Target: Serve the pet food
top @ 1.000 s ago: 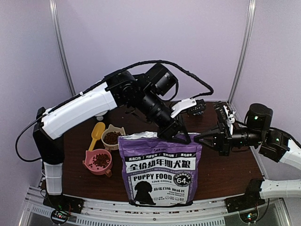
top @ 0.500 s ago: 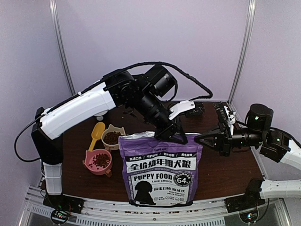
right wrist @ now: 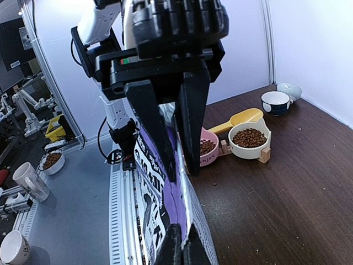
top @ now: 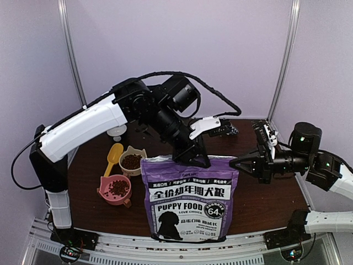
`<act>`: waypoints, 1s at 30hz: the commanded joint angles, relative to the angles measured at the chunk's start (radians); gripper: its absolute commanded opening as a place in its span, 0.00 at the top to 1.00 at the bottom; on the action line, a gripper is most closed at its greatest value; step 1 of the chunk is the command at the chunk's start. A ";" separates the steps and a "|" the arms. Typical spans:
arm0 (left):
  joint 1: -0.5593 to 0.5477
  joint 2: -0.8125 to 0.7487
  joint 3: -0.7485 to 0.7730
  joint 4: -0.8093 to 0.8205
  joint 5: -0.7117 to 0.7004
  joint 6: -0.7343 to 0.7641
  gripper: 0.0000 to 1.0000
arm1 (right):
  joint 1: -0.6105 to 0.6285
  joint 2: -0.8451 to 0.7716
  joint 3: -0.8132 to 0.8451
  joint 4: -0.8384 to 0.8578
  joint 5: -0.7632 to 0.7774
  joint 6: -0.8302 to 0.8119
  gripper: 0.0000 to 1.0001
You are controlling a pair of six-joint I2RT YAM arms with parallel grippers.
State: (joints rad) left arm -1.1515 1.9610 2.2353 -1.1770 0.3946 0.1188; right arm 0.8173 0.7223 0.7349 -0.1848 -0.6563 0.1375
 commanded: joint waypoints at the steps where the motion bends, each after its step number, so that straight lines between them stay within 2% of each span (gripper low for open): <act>1: 0.024 -0.067 -0.024 -0.055 -0.081 0.016 0.97 | -0.007 -0.035 0.021 0.036 0.006 -0.001 1.00; 2: 0.025 -0.073 -0.030 -0.054 -0.085 0.018 1.00 | -0.007 -0.035 0.020 0.034 0.006 0.000 1.00; 8: 0.026 -0.089 -0.045 -0.021 -0.061 0.008 1.00 | -0.007 -0.022 0.017 0.046 0.005 0.007 1.00; 9: 0.026 -0.089 -0.045 -0.014 -0.050 0.003 1.00 | -0.007 -0.013 0.015 0.057 0.005 0.016 0.98; 11: 0.025 -0.090 -0.045 0.004 -0.026 -0.003 1.00 | -0.007 0.012 0.011 0.094 -0.009 0.034 0.85; 13: 0.024 -0.089 -0.046 0.018 -0.007 -0.008 1.00 | -0.007 0.043 0.011 0.127 -0.034 0.050 0.78; 21: 0.024 -0.088 -0.055 0.035 0.023 -0.015 1.00 | -0.003 0.161 0.044 0.221 -0.101 0.070 0.65; 27: 0.024 -0.086 -0.062 0.049 0.041 -0.016 1.00 | 0.008 0.220 0.062 0.291 -0.137 0.088 0.63; 30: 0.024 -0.086 -0.059 0.054 0.040 -0.016 1.00 | 0.013 0.248 0.073 0.292 -0.148 0.086 0.67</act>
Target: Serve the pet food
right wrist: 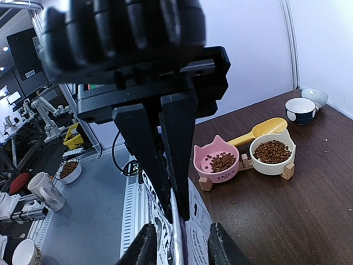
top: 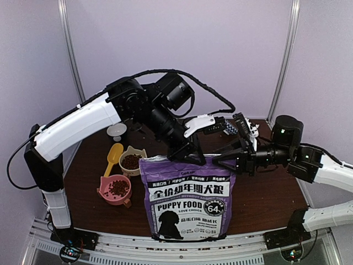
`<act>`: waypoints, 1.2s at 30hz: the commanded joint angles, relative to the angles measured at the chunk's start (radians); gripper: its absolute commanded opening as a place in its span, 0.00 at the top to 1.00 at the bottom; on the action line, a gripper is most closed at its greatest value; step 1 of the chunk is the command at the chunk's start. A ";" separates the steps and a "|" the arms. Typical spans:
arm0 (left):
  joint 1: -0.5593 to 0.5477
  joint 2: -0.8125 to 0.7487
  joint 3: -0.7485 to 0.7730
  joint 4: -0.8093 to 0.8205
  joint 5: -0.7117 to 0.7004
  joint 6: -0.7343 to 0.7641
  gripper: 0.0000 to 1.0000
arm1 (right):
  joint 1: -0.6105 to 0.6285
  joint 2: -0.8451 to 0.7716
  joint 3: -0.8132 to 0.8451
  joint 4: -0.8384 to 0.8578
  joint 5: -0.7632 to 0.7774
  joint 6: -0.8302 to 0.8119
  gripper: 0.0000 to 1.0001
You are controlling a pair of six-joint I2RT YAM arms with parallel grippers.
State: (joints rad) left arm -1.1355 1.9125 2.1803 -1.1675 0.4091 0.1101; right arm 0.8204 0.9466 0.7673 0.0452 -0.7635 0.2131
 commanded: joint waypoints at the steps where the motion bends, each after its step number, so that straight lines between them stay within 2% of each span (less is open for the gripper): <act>1: 0.008 -0.038 -0.002 0.045 0.023 -0.007 1.00 | 0.010 0.030 0.043 0.059 -0.042 0.008 0.69; 4: 0.008 -0.039 -0.001 0.045 0.018 -0.008 1.00 | 0.010 0.032 0.043 0.037 -0.041 -0.006 0.80; 8: 0.008 -0.042 -0.006 0.045 0.019 -0.010 1.00 | 0.010 0.017 0.044 -0.022 -0.028 -0.039 0.89; 10: 0.008 -0.044 -0.007 0.039 0.011 -0.011 1.00 | 0.010 0.008 0.049 -0.057 -0.013 -0.065 0.98; 11: 0.009 -0.044 -0.006 0.030 0.003 -0.008 0.97 | 0.010 0.001 0.052 -0.078 0.000 -0.077 1.00; 13: 0.010 -0.047 -0.014 0.004 -0.021 -0.003 0.91 | 0.010 -0.018 0.053 -0.105 0.030 -0.092 1.00; 19: 0.024 -0.096 -0.107 -0.034 -0.078 0.005 0.88 | 0.008 -0.099 0.032 -0.107 0.112 -0.106 1.00; 20: 0.026 -0.105 -0.126 -0.038 -0.084 0.005 0.91 | 0.008 -0.110 0.030 -0.112 0.118 -0.109 1.00; 21: 0.029 -0.119 -0.138 -0.036 -0.090 0.006 1.00 | 0.008 -0.118 0.030 -0.116 0.121 -0.110 1.00; 28: 0.032 -0.142 -0.163 -0.021 -0.126 0.004 1.00 | 0.006 -0.137 0.024 -0.138 0.132 -0.109 1.00; 30: 0.035 -0.144 -0.161 -0.023 -0.136 0.002 0.89 | 0.006 -0.143 0.025 -0.144 0.133 -0.107 1.00; 32: 0.035 -0.145 -0.161 -0.023 -0.137 0.002 0.88 | 0.007 -0.150 0.024 -0.148 0.136 -0.107 1.00; 33: 0.036 -0.147 -0.162 -0.023 -0.136 0.001 0.89 | 0.007 -0.154 0.023 -0.151 0.138 -0.107 1.00; 35: 0.036 -0.153 -0.168 -0.023 -0.141 0.001 1.00 | 0.007 -0.162 0.023 -0.155 0.141 -0.107 1.00; 36: 0.037 -0.157 -0.174 -0.023 -0.146 0.003 1.00 | 0.006 -0.164 0.022 -0.158 0.144 -0.108 1.00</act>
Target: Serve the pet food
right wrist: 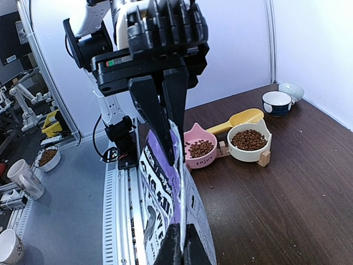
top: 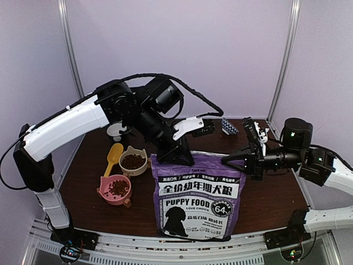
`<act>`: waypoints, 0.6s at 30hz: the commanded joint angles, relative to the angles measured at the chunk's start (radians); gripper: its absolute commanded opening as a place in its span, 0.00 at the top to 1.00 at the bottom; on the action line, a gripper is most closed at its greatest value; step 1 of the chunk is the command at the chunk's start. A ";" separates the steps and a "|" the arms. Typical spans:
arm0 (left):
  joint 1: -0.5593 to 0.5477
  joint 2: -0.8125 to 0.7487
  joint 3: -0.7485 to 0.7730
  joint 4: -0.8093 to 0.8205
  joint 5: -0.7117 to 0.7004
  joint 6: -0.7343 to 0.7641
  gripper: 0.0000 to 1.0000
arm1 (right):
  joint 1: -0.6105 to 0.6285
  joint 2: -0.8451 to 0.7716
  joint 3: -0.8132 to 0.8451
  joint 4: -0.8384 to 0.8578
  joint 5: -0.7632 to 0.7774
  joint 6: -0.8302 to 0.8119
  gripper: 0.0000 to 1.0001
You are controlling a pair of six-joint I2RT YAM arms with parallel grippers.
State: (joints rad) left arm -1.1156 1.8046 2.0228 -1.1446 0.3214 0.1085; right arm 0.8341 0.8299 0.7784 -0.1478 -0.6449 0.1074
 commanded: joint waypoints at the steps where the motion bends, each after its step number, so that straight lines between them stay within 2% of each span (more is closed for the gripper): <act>1: 0.017 -0.054 -0.023 -0.046 -0.059 0.006 1.00 | -0.007 -0.050 0.012 0.034 0.027 -0.002 1.00; 5: 0.022 -0.068 -0.034 -0.045 -0.078 0.006 1.00 | -0.007 -0.061 0.007 0.029 0.033 -0.001 1.00; 6: 0.025 -0.071 -0.037 -0.046 -0.079 0.005 0.92 | -0.007 -0.063 0.007 0.028 0.034 -0.001 1.00; 8: 0.032 -0.078 -0.044 -0.046 -0.082 0.005 0.88 | -0.007 -0.067 0.006 0.026 0.036 -0.001 1.00; 10: 0.037 -0.087 -0.053 -0.046 -0.085 0.005 1.00 | -0.007 -0.071 0.006 0.024 0.037 0.000 1.00; 16: 0.045 -0.106 -0.076 -0.041 -0.096 0.009 1.00 | -0.009 -0.081 0.004 0.016 0.047 -0.002 1.00; 18: 0.054 -0.112 -0.081 -0.046 -0.105 0.008 0.90 | -0.008 -0.087 0.003 0.014 0.050 -0.003 1.00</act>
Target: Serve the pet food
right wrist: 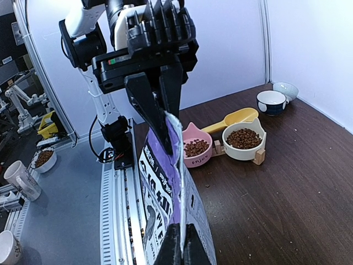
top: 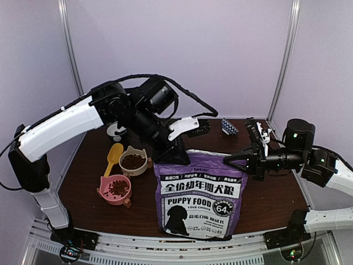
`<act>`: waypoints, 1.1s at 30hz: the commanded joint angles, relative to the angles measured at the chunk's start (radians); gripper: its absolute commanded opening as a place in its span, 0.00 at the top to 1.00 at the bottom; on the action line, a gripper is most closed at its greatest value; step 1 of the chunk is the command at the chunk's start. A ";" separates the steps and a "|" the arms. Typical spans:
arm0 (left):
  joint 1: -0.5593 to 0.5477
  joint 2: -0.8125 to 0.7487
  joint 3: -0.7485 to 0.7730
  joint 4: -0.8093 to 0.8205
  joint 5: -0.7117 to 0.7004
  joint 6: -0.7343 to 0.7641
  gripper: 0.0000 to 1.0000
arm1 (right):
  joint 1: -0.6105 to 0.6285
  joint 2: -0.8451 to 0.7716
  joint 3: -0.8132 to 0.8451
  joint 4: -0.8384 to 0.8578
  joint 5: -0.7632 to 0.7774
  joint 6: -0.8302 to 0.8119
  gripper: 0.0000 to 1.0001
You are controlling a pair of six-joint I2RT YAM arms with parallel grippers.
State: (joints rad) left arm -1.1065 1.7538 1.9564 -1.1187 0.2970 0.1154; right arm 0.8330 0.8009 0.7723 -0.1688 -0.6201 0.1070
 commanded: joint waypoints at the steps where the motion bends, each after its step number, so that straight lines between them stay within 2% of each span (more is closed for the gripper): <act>1: 0.050 -0.066 -0.019 -0.072 -0.079 0.001 0.89 | -0.008 -0.059 0.009 0.034 0.028 -0.003 1.00; 2: 0.054 -0.071 -0.024 -0.072 -0.080 0.001 0.92 | -0.008 -0.061 0.008 0.033 0.029 -0.002 1.00; 3: 0.058 -0.077 -0.030 -0.068 -0.077 0.001 1.00 | -0.008 -0.063 0.007 0.031 0.029 -0.003 1.00; 8: 0.063 -0.094 -0.055 -0.052 -0.066 0.002 1.00 | -0.009 -0.067 0.008 0.029 0.034 -0.003 1.00; 10: 0.070 -0.094 -0.057 -0.059 -0.080 0.001 0.90 | -0.008 -0.069 0.007 0.027 0.035 -0.003 1.00; 12: 0.076 -0.099 -0.061 -0.061 -0.089 0.001 0.88 | -0.010 -0.072 0.007 0.027 0.037 -0.003 1.00; 15: 0.082 -0.116 -0.075 -0.058 -0.075 0.008 1.00 | -0.011 -0.074 0.006 0.025 0.040 -0.003 1.00; 18: 0.083 -0.123 -0.081 -0.052 -0.084 0.008 1.00 | -0.011 -0.077 0.005 0.022 0.042 -0.002 1.00; 19: 0.086 -0.123 -0.080 -0.052 -0.093 0.005 0.99 | -0.012 -0.078 0.004 0.022 0.043 -0.003 1.00; 21: 0.093 -0.127 -0.087 -0.051 -0.100 0.002 0.88 | -0.012 -0.081 0.003 0.022 0.043 -0.003 1.00; 22: 0.095 -0.130 -0.090 -0.051 -0.101 0.001 0.87 | -0.012 -0.082 0.003 0.019 0.043 -0.003 1.00; 24: 0.098 -0.135 -0.095 -0.051 -0.097 0.001 1.00 | -0.012 -0.086 0.001 0.017 0.043 -0.003 1.00; 30: 0.099 -0.145 -0.104 -0.042 -0.092 0.002 1.00 | -0.013 -0.100 -0.002 0.015 0.051 -0.001 1.00; 32: 0.102 -0.147 -0.104 -0.044 -0.108 -0.002 0.84 | -0.013 -0.104 -0.004 0.012 0.054 0.000 1.00; 33: 0.104 -0.149 -0.106 -0.043 -0.110 -0.002 0.81 | -0.014 -0.107 -0.005 0.010 0.055 -0.001 1.00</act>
State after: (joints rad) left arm -1.0355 1.6554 1.8591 -1.1313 0.2630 0.1165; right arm 0.8272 0.7498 0.7597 -0.2024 -0.5781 0.1070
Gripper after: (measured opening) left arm 0.137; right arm 0.024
